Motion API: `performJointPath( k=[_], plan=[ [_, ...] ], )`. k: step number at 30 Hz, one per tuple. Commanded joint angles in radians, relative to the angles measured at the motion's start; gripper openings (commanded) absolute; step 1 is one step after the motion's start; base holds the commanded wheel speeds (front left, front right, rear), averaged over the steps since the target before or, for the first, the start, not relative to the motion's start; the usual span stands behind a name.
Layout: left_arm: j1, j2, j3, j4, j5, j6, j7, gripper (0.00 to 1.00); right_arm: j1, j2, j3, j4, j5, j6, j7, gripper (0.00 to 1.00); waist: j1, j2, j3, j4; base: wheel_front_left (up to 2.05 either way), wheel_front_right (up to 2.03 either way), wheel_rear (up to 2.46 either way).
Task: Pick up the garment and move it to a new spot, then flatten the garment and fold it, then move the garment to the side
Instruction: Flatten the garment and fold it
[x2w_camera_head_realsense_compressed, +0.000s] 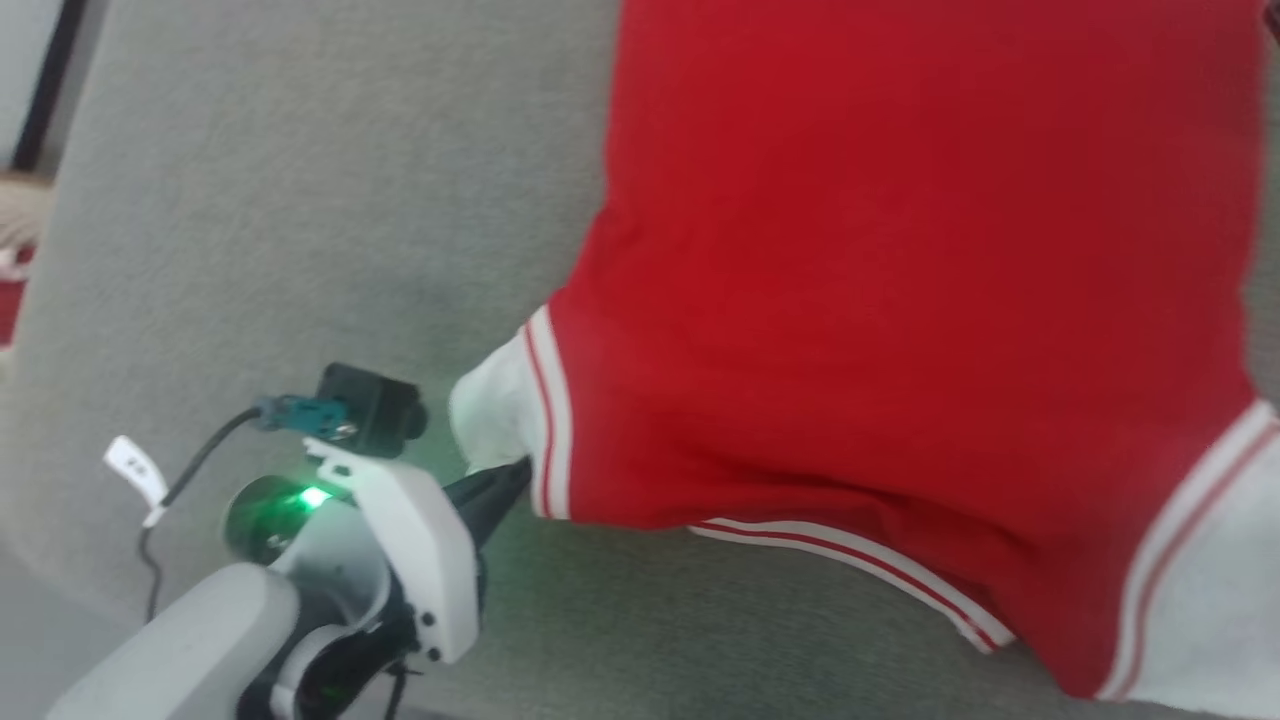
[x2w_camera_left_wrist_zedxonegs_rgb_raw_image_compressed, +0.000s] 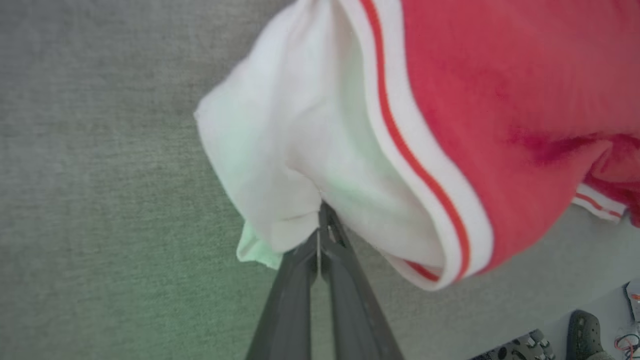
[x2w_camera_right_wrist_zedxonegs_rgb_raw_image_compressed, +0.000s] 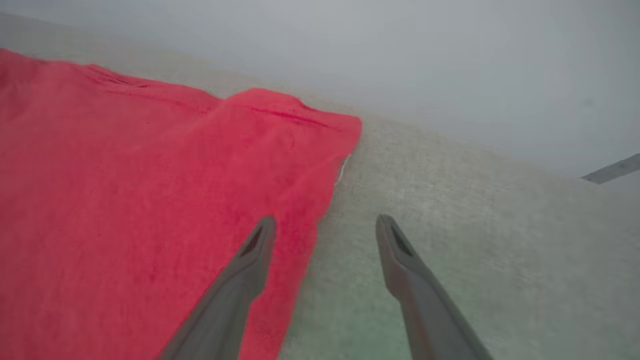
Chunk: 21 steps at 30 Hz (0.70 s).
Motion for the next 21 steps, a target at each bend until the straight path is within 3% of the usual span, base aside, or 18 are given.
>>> performJointPath(
  k=[1,11,14,15,16,21],
  plan=[
    [-0.020,-0.015,-0.008,0.011,0.013,-0.012,-0.002,0.00,-0.036,-0.004,0.009,0.041,-0.003,0.000,0.018,1.00,0.0001,0.0000,0.047,0.061,0.00,0.00,0.00],
    [-0.064,-0.090,-0.047,0.096,0.018,-0.065,-0.015,0.00,-0.174,0.003,0.021,0.393,-0.042,0.000,0.165,1.00,0.0001,0.0000,0.082,0.128,0.00,0.00,0.00],
    [-0.066,-0.096,-0.046,0.108,0.013,-0.069,-0.021,0.00,-0.167,0.012,0.044,0.440,-0.052,-0.001,0.216,0.97,0.0001,0.0000,0.082,0.129,0.00,0.00,0.00],
    [-0.066,-0.098,-0.046,0.113,0.012,-0.072,-0.023,0.00,-0.163,0.014,0.059,0.450,-0.054,0.000,0.232,0.21,0.0001,0.0000,0.081,0.127,0.00,0.00,0.00],
    [-0.066,-0.100,-0.045,0.117,0.009,-0.073,-0.025,0.00,-0.165,0.011,0.073,0.451,-0.055,0.000,0.240,0.00,0.0001,0.0000,0.081,0.124,0.00,0.00,0.00],
    [-0.058,-0.089,-0.033,0.137,0.005,-0.072,-0.034,0.00,-0.171,-0.018,0.118,0.420,-0.025,-0.001,0.218,0.00,0.0001,0.0000,0.061,0.086,0.00,0.00,0.00]
  ],
)
